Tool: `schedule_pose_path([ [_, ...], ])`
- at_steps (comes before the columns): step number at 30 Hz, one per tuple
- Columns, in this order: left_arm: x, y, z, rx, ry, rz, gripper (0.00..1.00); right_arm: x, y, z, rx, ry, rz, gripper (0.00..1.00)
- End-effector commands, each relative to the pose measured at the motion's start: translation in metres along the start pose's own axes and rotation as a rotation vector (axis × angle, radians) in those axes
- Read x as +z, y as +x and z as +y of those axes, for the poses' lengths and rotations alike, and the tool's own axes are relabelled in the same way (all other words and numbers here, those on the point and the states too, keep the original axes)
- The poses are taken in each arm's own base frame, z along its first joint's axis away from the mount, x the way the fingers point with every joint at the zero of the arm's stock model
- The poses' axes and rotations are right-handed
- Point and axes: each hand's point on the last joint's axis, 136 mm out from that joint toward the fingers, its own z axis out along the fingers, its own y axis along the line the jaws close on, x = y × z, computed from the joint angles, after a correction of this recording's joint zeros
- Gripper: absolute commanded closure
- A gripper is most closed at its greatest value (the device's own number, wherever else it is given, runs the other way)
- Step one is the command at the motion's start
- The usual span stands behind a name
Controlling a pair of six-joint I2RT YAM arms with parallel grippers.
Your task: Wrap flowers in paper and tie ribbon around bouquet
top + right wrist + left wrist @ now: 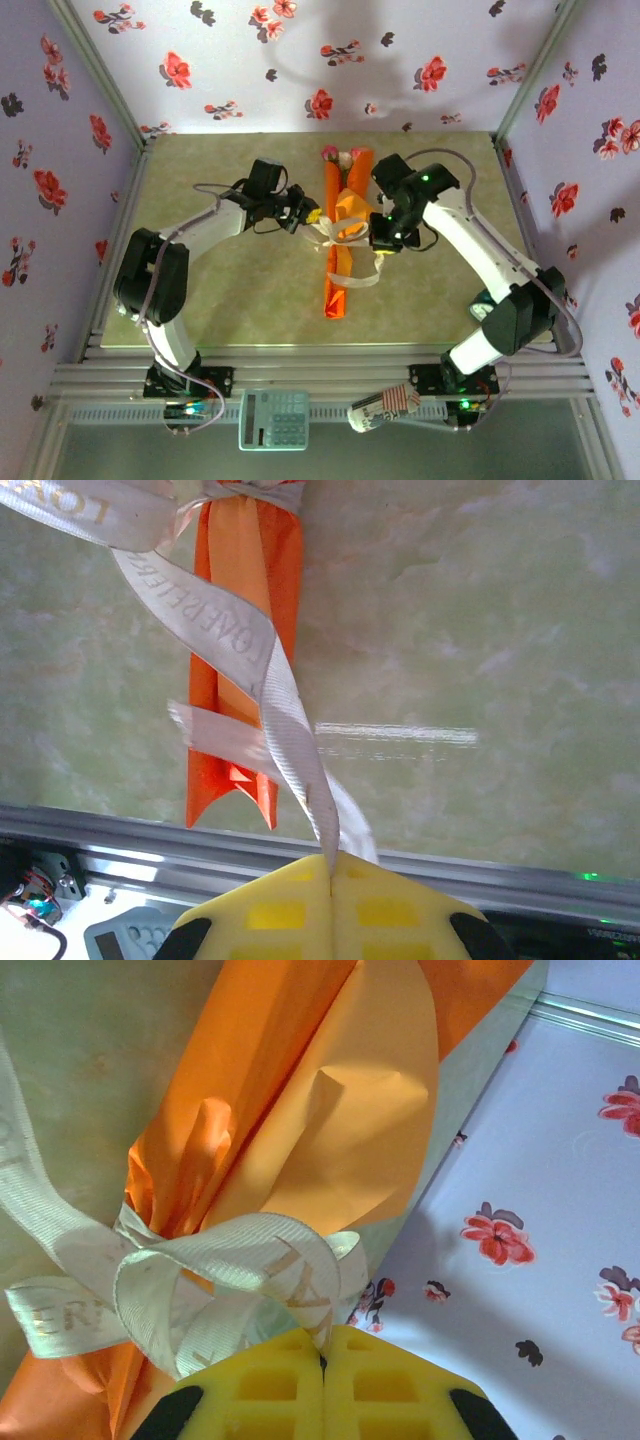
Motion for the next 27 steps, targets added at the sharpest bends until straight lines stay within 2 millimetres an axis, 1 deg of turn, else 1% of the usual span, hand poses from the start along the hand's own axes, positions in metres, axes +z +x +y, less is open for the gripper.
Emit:
schedule_pose_path([
  [1, 0.001, 0.008, 0.005, -0.017, -0.031, 0.026, 1.00, -0.011, -0.004, -0.009, -0.044, 0.064, -0.008, 1.00],
  [4, -0.001, 0.009, 0.010, -0.012, -0.052, 0.022, 1.00, -0.012, -0.004, -0.011, -0.068, 0.088, 0.003, 1.00],
  [6, -0.003, 0.009, 0.013, -0.005, -0.071, 0.014, 1.00, -0.006, -0.002, -0.011, -0.063, 0.077, 0.011, 1.00],
  [8, -0.005, 0.009, 0.014, 0.003, -0.082, 0.010, 1.00, 0.009, 0.002, -0.009, -0.038, 0.036, 0.021, 1.00],
  [10, -0.007, 0.010, 0.016, 0.002, -0.089, 0.007, 1.00, 0.028, 0.003, -0.001, -0.013, -0.040, 0.017, 1.00],
  [11, -0.008, 0.010, 0.018, 0.000, -0.092, 0.004, 1.00, 0.037, 0.003, 0.003, 0.005, -0.081, 0.012, 1.00],
  [13, -0.010, 0.011, 0.021, 0.005, -0.107, 0.002, 1.00, 0.052, -0.002, 0.004, 0.033, -0.109, -0.016, 1.00],
  [14, -0.013, 0.011, 0.023, 0.008, -0.119, -0.003, 1.00, 0.059, -0.004, 0.001, 0.043, -0.099, -0.025, 1.00],
  [16, -0.019, 0.010, 0.027, 0.013, -0.141, -0.021, 1.00, 0.069, -0.005, -0.013, 0.063, -0.038, -0.038, 1.00],
  [18, -0.023, 0.009, 0.029, 0.018, -0.151, -0.030, 1.00, 0.075, -0.007, -0.025, 0.069, 0.017, -0.058, 1.00],
  [20, -0.024, 0.008, 0.029, 0.016, -0.151, -0.033, 1.00, 0.077, -0.011, -0.037, 0.085, 0.060, -0.081, 1.00],
  [22, -0.023, 0.007, 0.028, 0.016, -0.153, -0.033, 1.00, 0.073, -0.017, -0.045, 0.100, 0.079, -0.121, 1.00],
  [25, -0.023, 0.006, 0.027, 0.015, -0.152, -0.035, 1.00, 0.068, -0.027, -0.048, 0.123, 0.050, -0.154, 1.00],
  [27, -0.025, 0.005, 0.027, 0.016, -0.159, -0.041, 1.00, 0.066, -0.033, -0.044, 0.120, 0.021, -0.166, 1.00],
])
